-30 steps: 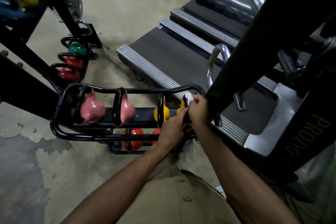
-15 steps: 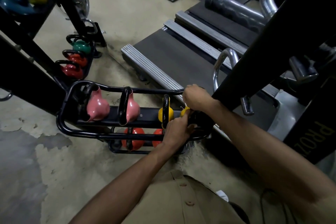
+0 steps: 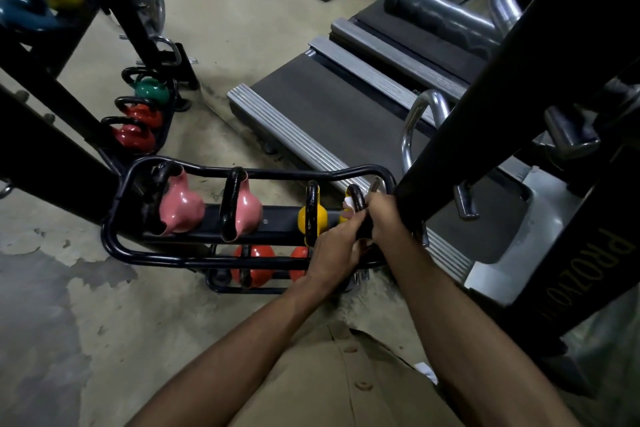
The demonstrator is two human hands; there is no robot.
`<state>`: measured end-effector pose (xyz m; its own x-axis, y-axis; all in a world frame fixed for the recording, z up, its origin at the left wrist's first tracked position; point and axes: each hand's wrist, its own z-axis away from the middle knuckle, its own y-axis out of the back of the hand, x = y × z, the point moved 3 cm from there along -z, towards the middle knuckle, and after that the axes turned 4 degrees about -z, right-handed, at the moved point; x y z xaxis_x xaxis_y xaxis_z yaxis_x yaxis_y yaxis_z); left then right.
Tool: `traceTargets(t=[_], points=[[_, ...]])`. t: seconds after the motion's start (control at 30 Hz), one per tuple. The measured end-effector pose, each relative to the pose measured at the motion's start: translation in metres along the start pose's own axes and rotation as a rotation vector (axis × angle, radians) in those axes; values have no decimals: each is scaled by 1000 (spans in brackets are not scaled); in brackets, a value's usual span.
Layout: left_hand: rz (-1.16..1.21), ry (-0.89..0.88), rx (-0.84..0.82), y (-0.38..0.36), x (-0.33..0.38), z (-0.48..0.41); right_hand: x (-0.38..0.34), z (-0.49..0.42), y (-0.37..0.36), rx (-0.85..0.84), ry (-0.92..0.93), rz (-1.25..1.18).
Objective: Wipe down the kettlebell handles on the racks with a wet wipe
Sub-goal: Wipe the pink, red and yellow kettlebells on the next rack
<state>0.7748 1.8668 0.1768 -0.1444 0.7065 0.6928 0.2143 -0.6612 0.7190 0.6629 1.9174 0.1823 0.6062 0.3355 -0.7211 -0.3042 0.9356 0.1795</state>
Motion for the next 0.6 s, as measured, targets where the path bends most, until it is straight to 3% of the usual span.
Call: traceTargets(t=[0.07, 0.13, 0.23, 0.3, 0.33, 0.4, 0.43, 0.5, 0.6], points=[[-18, -8, -3, 0, 1, -1, 5, -4, 1, -87, -113, -262], [-40, -11, -4, 0, 0, -3, 2, -5, 0, -69, -123, -310], [-61, -34, -26, 3, -2, -7, -5, -6, 1, 89, 69, 115], [-59, -22, -51, 5, -3, -9, -10, -9, 4, 226, 359, 469], [-64, -13, -61, 7, -4, -10, -14, -4, 2, 249, 485, 489], [-103, -8, -86, 6, -6, -12, -28, -1, -3, 185, 634, 692], [-121, -6, -95, 6, -6, -12, -35, -2, -8, 144, 669, 903], [-131, 1, -91, 5, -6, -13, -48, -1, -17, -3, 700, 1258], [-96, 12, -55, 4, -8, -9, -59, 10, -24, -230, 694, 1576]])
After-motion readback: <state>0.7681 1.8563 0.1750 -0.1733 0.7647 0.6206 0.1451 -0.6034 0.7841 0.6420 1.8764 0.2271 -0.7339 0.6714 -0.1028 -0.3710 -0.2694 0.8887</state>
